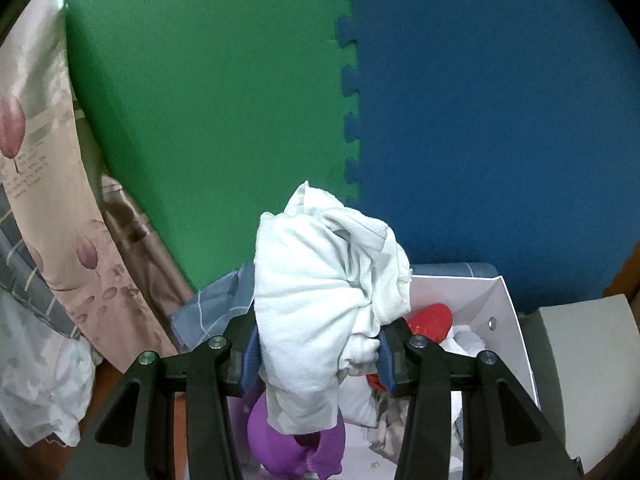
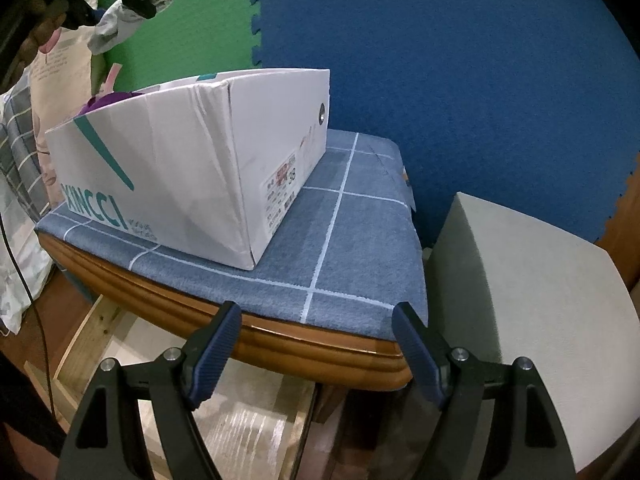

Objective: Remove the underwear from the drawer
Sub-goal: 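Lower the cloth into the box and open the left gripper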

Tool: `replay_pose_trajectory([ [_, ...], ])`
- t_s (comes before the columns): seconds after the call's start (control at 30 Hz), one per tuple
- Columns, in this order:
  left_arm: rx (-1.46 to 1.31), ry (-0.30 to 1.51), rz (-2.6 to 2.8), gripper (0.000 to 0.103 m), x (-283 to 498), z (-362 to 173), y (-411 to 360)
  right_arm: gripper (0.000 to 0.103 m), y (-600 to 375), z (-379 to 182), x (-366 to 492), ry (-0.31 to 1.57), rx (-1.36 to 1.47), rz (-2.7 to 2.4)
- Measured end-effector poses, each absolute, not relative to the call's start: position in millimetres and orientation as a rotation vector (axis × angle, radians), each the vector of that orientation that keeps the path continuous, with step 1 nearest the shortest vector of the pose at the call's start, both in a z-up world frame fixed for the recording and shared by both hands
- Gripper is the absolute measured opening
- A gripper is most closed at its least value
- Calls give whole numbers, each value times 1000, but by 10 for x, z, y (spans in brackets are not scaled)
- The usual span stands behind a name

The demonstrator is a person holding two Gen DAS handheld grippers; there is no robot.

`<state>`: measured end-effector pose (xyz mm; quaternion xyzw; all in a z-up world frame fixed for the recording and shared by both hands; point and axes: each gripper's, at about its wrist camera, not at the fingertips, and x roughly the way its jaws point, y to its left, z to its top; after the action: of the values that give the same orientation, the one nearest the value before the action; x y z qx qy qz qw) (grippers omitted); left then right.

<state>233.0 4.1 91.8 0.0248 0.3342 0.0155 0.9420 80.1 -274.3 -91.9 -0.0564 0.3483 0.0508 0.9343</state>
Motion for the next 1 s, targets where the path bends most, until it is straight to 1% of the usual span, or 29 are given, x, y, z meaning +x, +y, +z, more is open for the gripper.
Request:
replay_pose_trajectory([
  [0.3, 54, 708, 22, 42, 2399, 837, 53, 80, -2730, -960, 823, 727, -106, 102],
  [0.67, 13, 798, 42, 42, 2612, 690, 253, 80, -2710, -991, 833, 735, -101, 108],
  [0.8, -18, 852, 58, 42, 2703, 592, 339, 80, -2685, -994, 827, 737, -105, 115],
  [1.0, -17, 880, 94, 42, 2804, 437, 391, 80, -2672, -984, 821, 738, -104, 123],
])
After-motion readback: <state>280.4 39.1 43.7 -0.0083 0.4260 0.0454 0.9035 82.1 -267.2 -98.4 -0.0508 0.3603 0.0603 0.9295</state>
